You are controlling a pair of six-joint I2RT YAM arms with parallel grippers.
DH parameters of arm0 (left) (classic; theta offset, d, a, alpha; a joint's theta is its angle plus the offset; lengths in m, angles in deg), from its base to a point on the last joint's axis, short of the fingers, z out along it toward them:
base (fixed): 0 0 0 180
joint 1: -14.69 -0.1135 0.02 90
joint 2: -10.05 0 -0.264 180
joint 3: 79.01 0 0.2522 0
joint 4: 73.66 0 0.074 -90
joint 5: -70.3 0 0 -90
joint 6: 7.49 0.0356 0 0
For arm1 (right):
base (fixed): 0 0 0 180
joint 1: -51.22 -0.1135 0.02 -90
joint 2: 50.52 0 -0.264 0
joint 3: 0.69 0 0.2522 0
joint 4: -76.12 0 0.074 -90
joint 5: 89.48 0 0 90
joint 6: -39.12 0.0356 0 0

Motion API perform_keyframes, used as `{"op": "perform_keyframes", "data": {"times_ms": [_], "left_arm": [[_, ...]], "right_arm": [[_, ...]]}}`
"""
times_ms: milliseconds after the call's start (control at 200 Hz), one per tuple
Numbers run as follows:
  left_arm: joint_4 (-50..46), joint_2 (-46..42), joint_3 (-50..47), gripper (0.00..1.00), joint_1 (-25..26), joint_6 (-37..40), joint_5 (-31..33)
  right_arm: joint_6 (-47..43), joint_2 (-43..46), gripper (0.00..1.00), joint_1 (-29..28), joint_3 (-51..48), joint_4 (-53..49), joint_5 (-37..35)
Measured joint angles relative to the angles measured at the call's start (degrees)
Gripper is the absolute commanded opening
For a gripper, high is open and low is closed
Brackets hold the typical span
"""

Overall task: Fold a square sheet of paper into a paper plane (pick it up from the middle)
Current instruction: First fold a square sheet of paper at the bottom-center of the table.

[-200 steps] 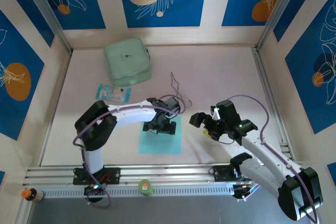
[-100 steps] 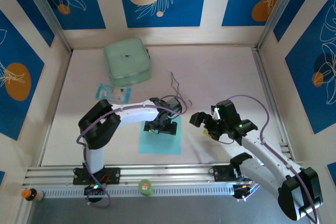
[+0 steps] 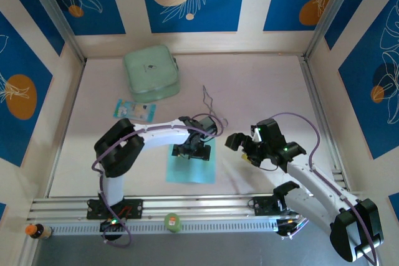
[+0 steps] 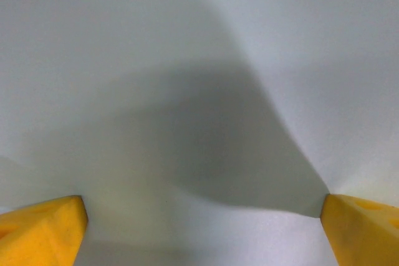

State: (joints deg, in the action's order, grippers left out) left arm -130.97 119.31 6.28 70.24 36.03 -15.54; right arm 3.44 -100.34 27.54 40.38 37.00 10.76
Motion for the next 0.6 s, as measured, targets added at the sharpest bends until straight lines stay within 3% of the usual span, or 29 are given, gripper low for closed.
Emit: {"op": "perform_keyframes", "data": {"times_ms": [135,270,600], "left_arm": [[0.0,0.0,0.0,0.94,0.1,-0.1,0.2],[0.4,0.0,0.1,0.84,0.4,-0.2,0.2],[4.0,-3.0,-3.3,0.47,0.6,0.1,0.5]], "right_arm": [[0.0,0.0,0.99,0.0,0.0,0.0,0.0],[0.2,0.0,0.99,0.0,0.0,0.0,-0.5],[1.6,0.1,0.99,0.0,0.4,-2.0,-3.9]]}}
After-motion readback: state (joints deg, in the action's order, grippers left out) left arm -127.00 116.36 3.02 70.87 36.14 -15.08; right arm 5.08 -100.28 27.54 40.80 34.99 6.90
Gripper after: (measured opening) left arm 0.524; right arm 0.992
